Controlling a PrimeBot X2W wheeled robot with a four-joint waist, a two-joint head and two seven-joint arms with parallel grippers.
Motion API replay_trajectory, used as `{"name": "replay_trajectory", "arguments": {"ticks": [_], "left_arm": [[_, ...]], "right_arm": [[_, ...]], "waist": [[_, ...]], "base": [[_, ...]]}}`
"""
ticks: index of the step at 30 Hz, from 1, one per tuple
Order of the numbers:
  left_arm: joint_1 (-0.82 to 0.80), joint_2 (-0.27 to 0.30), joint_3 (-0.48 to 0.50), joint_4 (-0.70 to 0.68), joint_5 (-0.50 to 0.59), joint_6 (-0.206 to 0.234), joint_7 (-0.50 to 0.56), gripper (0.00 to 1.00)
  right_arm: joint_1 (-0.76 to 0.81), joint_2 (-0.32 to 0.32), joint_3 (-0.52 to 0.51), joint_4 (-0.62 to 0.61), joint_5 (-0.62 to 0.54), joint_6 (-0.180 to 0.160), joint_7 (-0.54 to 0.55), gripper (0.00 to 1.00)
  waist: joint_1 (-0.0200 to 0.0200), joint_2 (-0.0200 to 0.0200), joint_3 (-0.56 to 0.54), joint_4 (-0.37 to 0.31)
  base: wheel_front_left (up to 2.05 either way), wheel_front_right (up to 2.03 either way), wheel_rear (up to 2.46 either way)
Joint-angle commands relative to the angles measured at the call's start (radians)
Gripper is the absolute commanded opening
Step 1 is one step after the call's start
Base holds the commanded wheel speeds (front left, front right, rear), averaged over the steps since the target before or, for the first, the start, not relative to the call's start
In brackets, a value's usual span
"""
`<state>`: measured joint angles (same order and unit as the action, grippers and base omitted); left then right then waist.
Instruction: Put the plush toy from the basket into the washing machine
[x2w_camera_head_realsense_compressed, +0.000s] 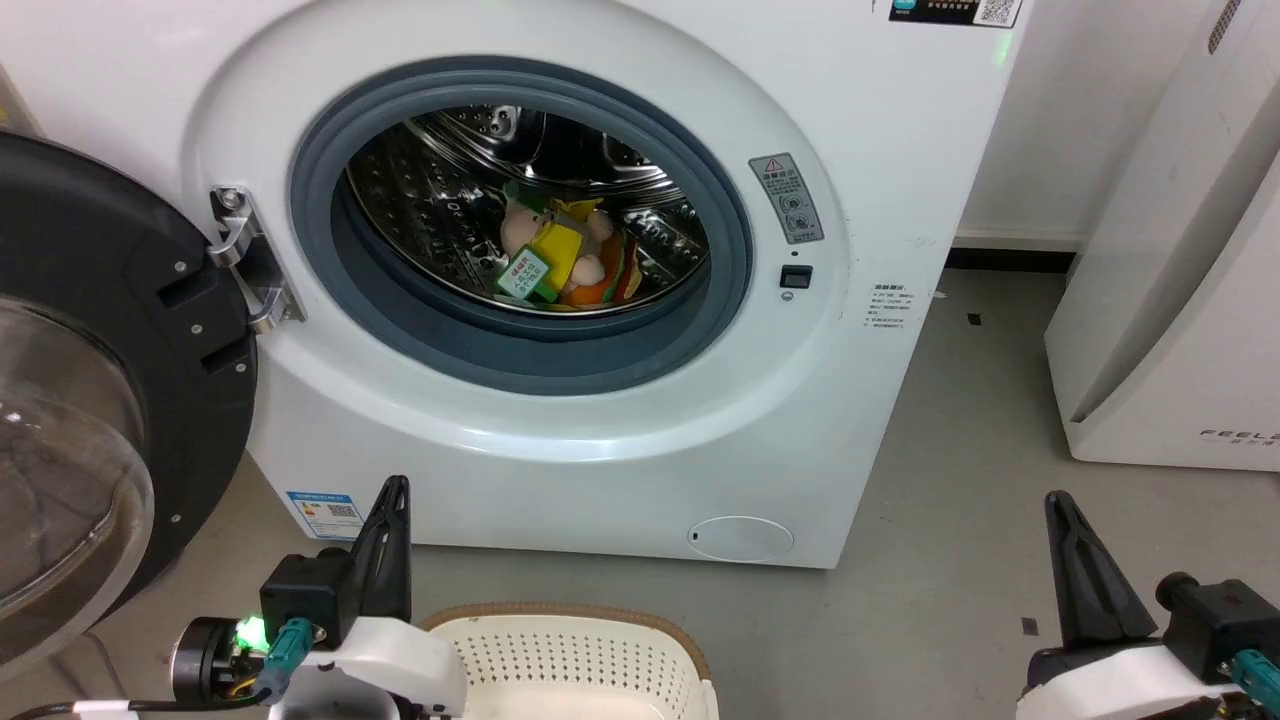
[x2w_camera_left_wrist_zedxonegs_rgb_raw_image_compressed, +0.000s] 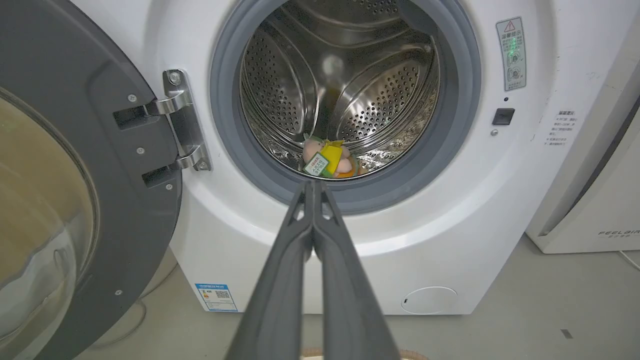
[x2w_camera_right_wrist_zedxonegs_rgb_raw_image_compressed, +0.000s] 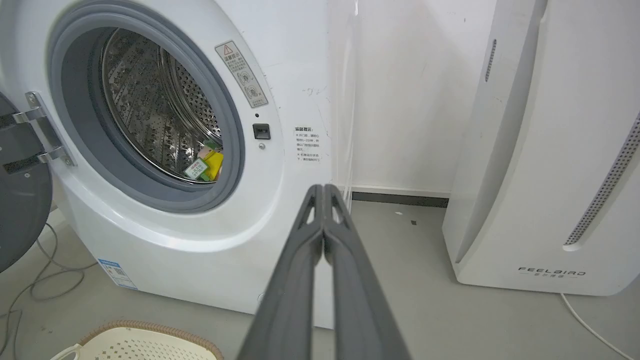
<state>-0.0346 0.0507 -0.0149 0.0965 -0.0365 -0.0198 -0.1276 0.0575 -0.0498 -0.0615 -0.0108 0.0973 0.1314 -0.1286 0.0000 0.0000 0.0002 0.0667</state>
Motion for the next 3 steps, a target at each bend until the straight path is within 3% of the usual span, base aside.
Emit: {"name": "replay_trajectory", "arguments": {"ticks": [1,3], "left_arm": [[0.016,0.000,0.004,-0.010,0.010,0.006,0.006,0.00],[0.016,0.000,0.005,-0.012,0.011,0.006,0.010,0.00]], "right_arm": [[-0.018,0.000,0.003,0.003,-0.005,0.000,0.006,0.00],[-0.019,0.000,0.005,0.003,-0.008,0.000,0.011,0.00]], "waist": [[0.0000,0.0000,0.000,-0.002],[0.0000,0.0000,0.000,-0.004]], "base": [[0.00,0.00,0.00],[0.00,0.00,0.00]]}}
